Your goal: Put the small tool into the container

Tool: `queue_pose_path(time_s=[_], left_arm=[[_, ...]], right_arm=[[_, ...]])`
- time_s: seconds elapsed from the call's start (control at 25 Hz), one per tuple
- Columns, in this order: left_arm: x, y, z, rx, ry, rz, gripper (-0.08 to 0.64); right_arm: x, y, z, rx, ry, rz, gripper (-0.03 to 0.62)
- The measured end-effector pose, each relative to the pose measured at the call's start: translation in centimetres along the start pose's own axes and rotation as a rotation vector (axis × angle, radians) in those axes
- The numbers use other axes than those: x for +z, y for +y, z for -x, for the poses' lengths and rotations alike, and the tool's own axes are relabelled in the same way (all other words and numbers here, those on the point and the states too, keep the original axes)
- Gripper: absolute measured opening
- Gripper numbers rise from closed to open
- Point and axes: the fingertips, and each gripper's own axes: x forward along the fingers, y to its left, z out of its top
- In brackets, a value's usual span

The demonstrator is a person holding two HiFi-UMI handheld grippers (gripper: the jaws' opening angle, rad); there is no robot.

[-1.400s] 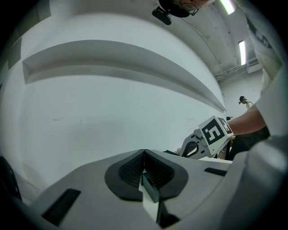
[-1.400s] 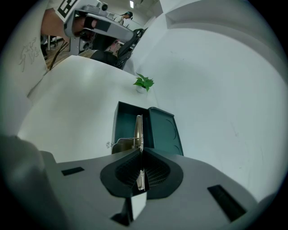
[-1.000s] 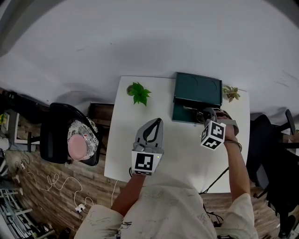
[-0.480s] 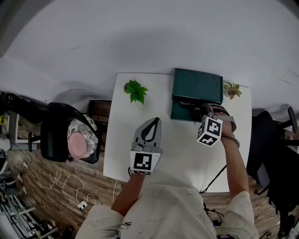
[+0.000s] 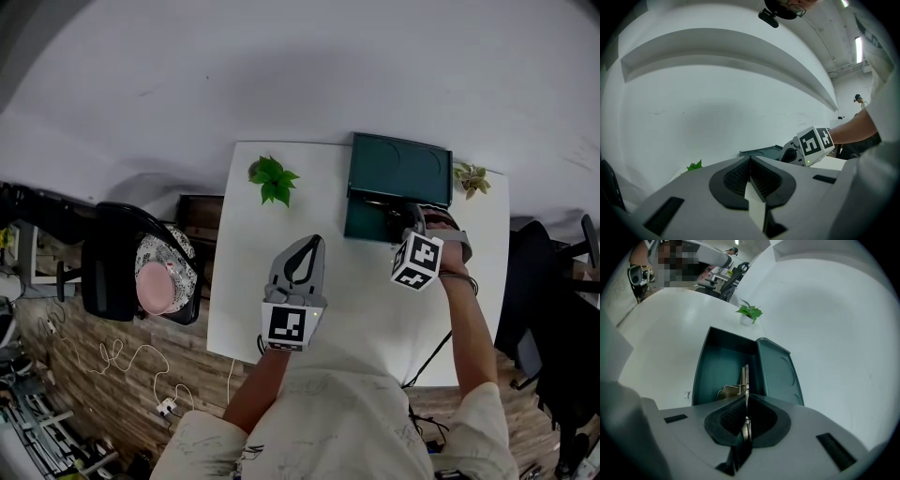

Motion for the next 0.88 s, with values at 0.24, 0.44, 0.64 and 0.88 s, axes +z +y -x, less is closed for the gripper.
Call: queue_pose_path(time_s=[0.24, 0.44, 0.64, 0.88], left_arm=[[-0.5, -0.2, -0.1, -0.006, 0.028, 0.023, 0.006], [-0.3, -0.2, -0.1, -0.015, 0.01, 0.008, 0.006], [-0.4, -0.2, 0.0, -0.017, 0.016, 0.015, 0.006], [-0.2, -0.1, 0.1, -0.015, 0.003, 0.005, 0.006]], right_arm=[[0.1, 0.0, -0.3, -0.015, 0.009, -0.012, 0.015], [0.1, 0.5, -0.4, 0.004, 0.018, -0.007, 0.031], [0.0, 0.9, -0.7, 0.035, 0.029, -0.022, 0.047], [0.1, 1.5, -1.1, 0.075, 0.035, -0.033, 0.091]])
